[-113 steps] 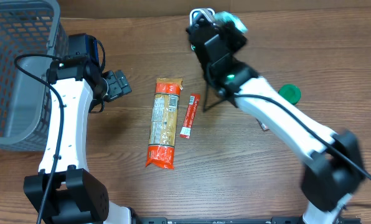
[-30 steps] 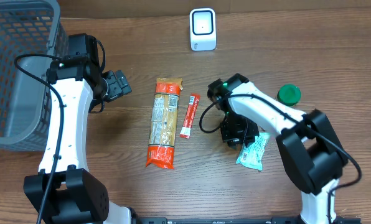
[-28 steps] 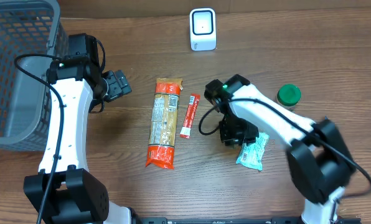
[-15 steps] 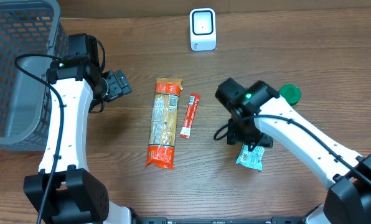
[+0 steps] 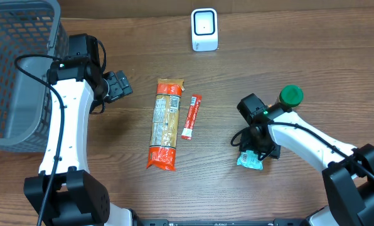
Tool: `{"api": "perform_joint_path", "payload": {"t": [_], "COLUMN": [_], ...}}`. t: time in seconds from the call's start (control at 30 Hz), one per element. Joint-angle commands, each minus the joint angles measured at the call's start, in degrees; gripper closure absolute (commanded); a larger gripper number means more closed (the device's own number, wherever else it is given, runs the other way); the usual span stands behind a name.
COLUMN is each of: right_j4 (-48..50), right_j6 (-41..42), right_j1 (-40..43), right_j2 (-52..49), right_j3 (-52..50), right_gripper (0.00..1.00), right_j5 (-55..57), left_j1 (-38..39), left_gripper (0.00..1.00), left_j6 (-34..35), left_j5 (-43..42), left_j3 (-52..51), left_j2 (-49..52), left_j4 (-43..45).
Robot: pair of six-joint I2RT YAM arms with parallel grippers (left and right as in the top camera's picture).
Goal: Scan the item barcode
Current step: 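Push the mint-green packet right toward the jar with the right gripper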
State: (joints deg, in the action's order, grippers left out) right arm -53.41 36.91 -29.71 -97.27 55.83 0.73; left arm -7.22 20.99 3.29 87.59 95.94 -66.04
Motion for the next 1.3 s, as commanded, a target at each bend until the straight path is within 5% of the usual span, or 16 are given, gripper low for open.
{"api": "perform_joint_path", "payload": {"t": [0.0, 0.23, 0.43, 0.57, 0.87, 1.0, 1.13, 1.27], "right_j4": [0.2, 5.6, 13.0, 12.1, 6.1, 7.2, 7.5, 9.6], "right_j6": [-7.1, -17.5, -17.5, -17.4, -17.4, -17.2, -17.3, -17.5], "right_j1": [0.0, 0.0, 0.0, 0.0, -0.1, -0.2, -0.2, -0.2], "right_j2": [0.5, 0.5, 0.5, 0.5, 1.2, 0.8, -0.5, -2.2], "right_j3": [-1.8, -1.8, -1.7, 0.0, 8.5, 8.2, 7.9, 6.8], "right_gripper": [0.39, 0.38, 0.37, 0.19, 0.16, 0.31, 0.66, 0.7], "right_j5": [2.8, 7.4, 7.3, 11.4, 11.3, 1.3, -1.9, -1.9], "left_j1": [0.1, 0.1, 0.1, 0.1, 0.1, 0.1, 0.1, 0.1], "left_gripper": [0.0, 0.0, 0.0, 0.0, 0.0, 0.0, 0.0, 0.0], "left_j6": [-0.7, -0.7, -0.6, -0.7, -0.6, -0.7, -0.7, -0.7], "left_j5": [0.5, 0.5, 0.5, 0.5, 0.5, 0.5, 0.5, 0.5], "left_j3": [0.9, 0.9, 0.9, 0.9, 0.9, 0.9, 0.9, 0.9], "left_j2": [-0.8, -0.8, -0.8, -0.8, -0.8, -0.8, -0.8, -0.8], "left_j4": [0.1, 0.1, 0.1, 0.1, 0.1, 0.1, 0.1, 0.1]}}
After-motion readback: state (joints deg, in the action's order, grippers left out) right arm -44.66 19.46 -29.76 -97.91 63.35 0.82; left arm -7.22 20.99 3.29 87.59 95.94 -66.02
